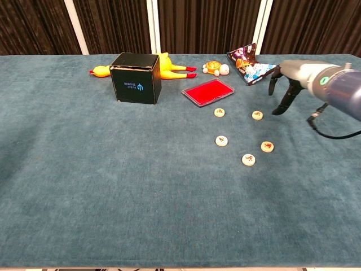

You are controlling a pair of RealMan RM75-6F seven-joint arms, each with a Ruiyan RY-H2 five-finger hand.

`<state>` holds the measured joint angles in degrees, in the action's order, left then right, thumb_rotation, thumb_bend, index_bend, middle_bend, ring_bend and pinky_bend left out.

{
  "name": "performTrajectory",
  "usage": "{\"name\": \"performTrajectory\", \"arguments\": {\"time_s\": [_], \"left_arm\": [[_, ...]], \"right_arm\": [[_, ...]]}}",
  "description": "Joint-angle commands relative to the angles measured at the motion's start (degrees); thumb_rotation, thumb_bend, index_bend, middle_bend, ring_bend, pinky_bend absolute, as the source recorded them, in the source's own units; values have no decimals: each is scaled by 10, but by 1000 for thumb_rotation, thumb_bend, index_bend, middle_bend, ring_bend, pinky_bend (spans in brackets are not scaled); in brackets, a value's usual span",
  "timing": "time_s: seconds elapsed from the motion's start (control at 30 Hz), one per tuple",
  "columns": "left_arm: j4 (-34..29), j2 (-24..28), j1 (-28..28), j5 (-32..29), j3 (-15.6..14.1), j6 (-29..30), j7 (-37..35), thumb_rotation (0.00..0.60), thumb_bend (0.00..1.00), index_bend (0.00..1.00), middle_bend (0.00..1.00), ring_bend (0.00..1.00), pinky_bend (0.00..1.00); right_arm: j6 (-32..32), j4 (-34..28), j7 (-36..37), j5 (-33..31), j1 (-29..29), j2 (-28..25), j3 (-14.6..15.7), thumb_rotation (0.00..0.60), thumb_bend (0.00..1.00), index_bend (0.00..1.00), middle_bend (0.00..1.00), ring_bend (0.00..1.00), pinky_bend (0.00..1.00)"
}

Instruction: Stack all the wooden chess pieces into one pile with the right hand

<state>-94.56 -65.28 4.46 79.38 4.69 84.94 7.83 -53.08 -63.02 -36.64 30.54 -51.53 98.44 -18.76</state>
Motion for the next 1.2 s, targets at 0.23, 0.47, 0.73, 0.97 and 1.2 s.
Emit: {"name": "performTrajectory", "arguments": {"time_s": [0.23,0.47,0.73,0.97,1.2], "left_arm": [[-2,0,0,-5,1,-3,-5,600,4,40,27,0,143],[-6,0,0,-8,2,-3,-5,600,4,40,27,0,143],[-9,1,0,-14,3,-6,-6,600,4,40,27,0,143],[-11,2,-1,-17,4,-7,-7,600,4,40,25,0,143],[-13,2,0,-19,4,-9,-6,600,4,40,24,0,143]], "right_arm": [[-1,59,-3,-3,-17,51,-6,600,286,444,5,4,0],[5,89,4,1,-22,74,-14,600,329,456,5,7,0],[0,76,-15,-1,-22,75,-16,600,339,459,5,7,0],[-4,68,-29,-8,-21,78,-19,600,346,459,5,7,0],[-7,59,-42,-16,-19,77,-19,600,345,459,5,7,0]]}}
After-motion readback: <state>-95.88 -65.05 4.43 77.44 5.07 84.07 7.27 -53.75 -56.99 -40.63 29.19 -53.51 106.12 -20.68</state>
